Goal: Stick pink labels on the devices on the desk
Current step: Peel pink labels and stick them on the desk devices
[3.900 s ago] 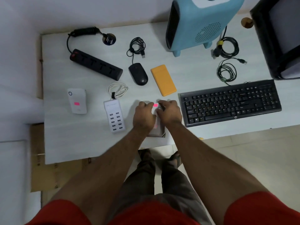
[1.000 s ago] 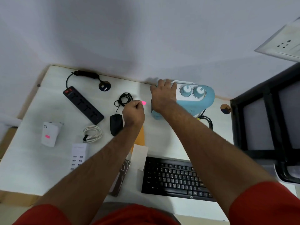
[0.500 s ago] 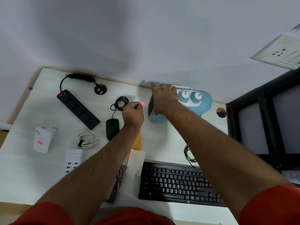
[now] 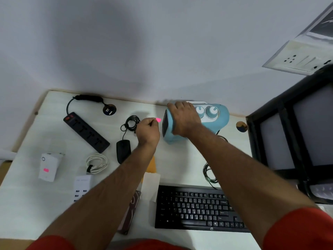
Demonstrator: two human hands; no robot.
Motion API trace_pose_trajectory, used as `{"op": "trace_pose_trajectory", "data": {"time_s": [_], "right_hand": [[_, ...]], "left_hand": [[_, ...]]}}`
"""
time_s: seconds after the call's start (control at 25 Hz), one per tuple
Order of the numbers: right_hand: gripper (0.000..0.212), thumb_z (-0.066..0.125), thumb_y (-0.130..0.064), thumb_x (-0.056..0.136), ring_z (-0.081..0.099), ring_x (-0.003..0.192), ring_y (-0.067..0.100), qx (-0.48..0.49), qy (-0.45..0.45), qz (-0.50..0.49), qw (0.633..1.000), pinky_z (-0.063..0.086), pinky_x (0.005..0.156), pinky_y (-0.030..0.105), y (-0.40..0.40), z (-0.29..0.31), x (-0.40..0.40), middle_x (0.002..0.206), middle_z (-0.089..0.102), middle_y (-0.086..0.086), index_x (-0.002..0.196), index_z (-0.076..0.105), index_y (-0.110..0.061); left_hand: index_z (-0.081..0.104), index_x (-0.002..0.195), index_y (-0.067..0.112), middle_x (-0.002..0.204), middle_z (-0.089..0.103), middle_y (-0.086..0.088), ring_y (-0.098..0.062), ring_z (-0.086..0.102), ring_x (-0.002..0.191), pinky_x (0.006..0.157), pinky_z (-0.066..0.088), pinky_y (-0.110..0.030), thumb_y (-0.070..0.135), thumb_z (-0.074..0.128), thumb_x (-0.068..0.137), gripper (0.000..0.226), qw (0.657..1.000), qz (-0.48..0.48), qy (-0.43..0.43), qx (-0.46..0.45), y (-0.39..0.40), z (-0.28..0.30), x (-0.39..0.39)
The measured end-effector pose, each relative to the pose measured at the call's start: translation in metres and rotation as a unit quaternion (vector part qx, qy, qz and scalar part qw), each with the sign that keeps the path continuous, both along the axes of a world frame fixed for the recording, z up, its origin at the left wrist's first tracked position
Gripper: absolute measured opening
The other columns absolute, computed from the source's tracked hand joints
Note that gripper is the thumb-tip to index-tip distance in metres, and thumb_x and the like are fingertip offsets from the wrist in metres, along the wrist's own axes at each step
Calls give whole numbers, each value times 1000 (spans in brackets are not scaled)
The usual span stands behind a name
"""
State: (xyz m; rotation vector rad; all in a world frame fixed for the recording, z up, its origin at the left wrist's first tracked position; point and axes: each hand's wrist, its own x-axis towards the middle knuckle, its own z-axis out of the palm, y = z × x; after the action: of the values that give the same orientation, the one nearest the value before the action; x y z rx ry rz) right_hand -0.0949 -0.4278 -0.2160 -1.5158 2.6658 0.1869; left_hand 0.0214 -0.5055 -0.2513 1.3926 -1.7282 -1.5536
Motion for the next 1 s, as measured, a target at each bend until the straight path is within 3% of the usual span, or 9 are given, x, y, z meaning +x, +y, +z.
{"op": "trace_pose_trajectory", "data": {"time_s": [0.12,0.2,0.32,0.44,0.56,0.64,0.8,0.88,1.0], "right_hand": [[96,82,-36,55,55,116,35,-87,-56,-60,993,41,102,42,14,15,-11,128,59,11,142,45,-17],[96,86,-39,51,58,112,31,-208,-130,-130,961,45,98,40,32,32,-19,124,62,7,137,49,-18],[88,89,-39,50,61,107,17,-386,-254,-245,852,50,91,34,66,45,-19,116,65,-8,127,51,-27],[92,95,-31,54,64,108,7,-515,-351,-328,710,53,93,28,99,43,-12,118,65,-14,133,47,-33],[79,93,-11,64,68,99,7,-611,-434,-363,554,57,79,25,132,44,-3,114,68,-7,130,52,-25],[74,91,-11,65,71,99,19,-641,-467,-363,490,59,72,31,147,40,5,117,71,5,129,55,-21],[65,81,-19,73,69,87,22,-641,-516,-347,450,53,51,26,164,35,15,109,70,10,131,55,-12],[67,81,-25,71,70,90,20,-645,-544,-329,424,57,61,31,171,33,12,108,71,6,131,56,-10],[90,90,-46,56,70,100,19,-630,-592,-317,390,59,76,34,178,32,5,112,72,6,133,58,-11]], "left_hand": [[69,72,8,57,48,-1,-17,41,55,59,36,-27,9,53,89,24,999,-17,6,-28,-2,6,1],[57,57,15,54,41,-4,-15,38,55,57,33,-28,9,52,86,30,999,-23,10,-37,-1,12,-2],[70,75,23,63,56,3,-15,50,64,62,42,-30,12,55,85,21,999,-8,43,-19,8,39,-10],[72,79,24,71,65,3,-16,56,69,69,49,-34,11,59,83,19,996,-17,87,-24,12,68,-19],[76,85,18,78,69,1,-13,59,72,75,52,-33,14,60,81,17,992,-46,102,-57,14,92,-22],[76,84,18,74,68,5,-8,58,68,68,49,-27,11,62,82,15,989,-55,118,-64,13,110,-20],[75,79,21,72,68,6,-9,57,70,70,48,-30,14,63,81,14,983,-117,118,-76,4,137,-18],[74,75,21,75,68,1,-12,57,73,71,48,-31,12,65,82,15,982,-139,113,-56,5,151,-14],[72,75,15,79,67,-3,-15,58,78,73,50,-33,10,66,83,11,978,-164,128,9,12,170,-5]]}}
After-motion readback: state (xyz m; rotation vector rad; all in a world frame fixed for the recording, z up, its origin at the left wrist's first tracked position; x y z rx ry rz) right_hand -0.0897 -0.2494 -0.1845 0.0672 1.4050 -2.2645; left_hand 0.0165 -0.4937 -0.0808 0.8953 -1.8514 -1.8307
